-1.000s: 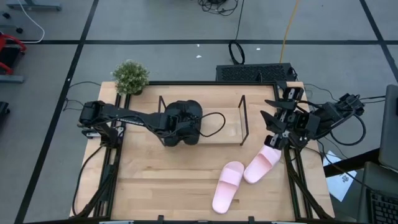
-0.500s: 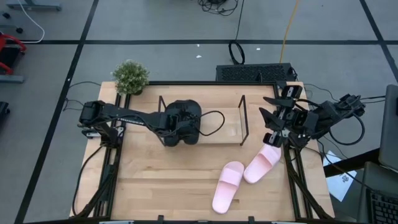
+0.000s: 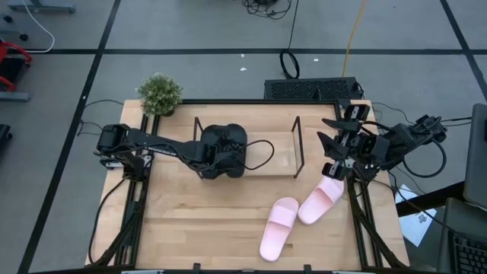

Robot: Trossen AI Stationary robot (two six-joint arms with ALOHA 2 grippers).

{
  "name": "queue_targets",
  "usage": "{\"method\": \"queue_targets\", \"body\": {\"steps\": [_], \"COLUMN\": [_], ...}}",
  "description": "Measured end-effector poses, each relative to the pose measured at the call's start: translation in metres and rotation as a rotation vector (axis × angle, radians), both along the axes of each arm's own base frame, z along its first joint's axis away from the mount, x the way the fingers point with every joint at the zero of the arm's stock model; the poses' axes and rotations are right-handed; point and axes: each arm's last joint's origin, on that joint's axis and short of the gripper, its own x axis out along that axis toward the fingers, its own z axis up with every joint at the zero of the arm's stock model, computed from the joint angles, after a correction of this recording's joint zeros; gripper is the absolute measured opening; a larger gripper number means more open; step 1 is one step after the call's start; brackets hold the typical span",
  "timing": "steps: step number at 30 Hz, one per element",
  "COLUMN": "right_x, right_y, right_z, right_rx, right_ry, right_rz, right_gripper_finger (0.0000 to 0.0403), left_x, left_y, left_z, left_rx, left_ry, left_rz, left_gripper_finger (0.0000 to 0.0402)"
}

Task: Pick and place slides into the shelf
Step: Put the black slipper on the shelf

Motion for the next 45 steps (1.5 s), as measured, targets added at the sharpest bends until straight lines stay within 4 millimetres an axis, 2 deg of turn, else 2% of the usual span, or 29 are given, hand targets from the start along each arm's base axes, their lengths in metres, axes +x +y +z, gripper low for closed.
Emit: {"method": "queue_targets", "body": {"steps": [12,20,27,36,45], "right_x": [0.0,0.0,0.0,0.0,0.002], "right_y": [0.0,0.0,0.0,0.0,0.001], "right_z": [0.0,0.0,0.0,0.0,-0.001], "right_rx": [0.02,0.019,0.018,0.016,0.013], "right_ry": [-0.005,-0.004,-0.004,-0.002,0.003], "right_rz": [0.016,0.015,0.014,0.014,0.013], "right_gripper_finger": [0.0128,0.0128,0.0128,0.0128,0.0128], "left_x": [0.001,-0.004,-0.004,-0.008,-0.008], "left_y": [0.004,0.006,0.006,0.006,0.008], "left_z": [-0.001,-0.014,-0.015,-0.027,-0.026], "left_rx": [-0.044,-0.041,-0.057,-0.059,-0.018], "left_ry": [-0.004,0.018,0.01,0.021,0.029], "left_rz": [-0.004,-0.002,0.001,-0.007,0.004], "left_gripper_finger": [0.0,0.0,0.0,0.0,0.0]}}
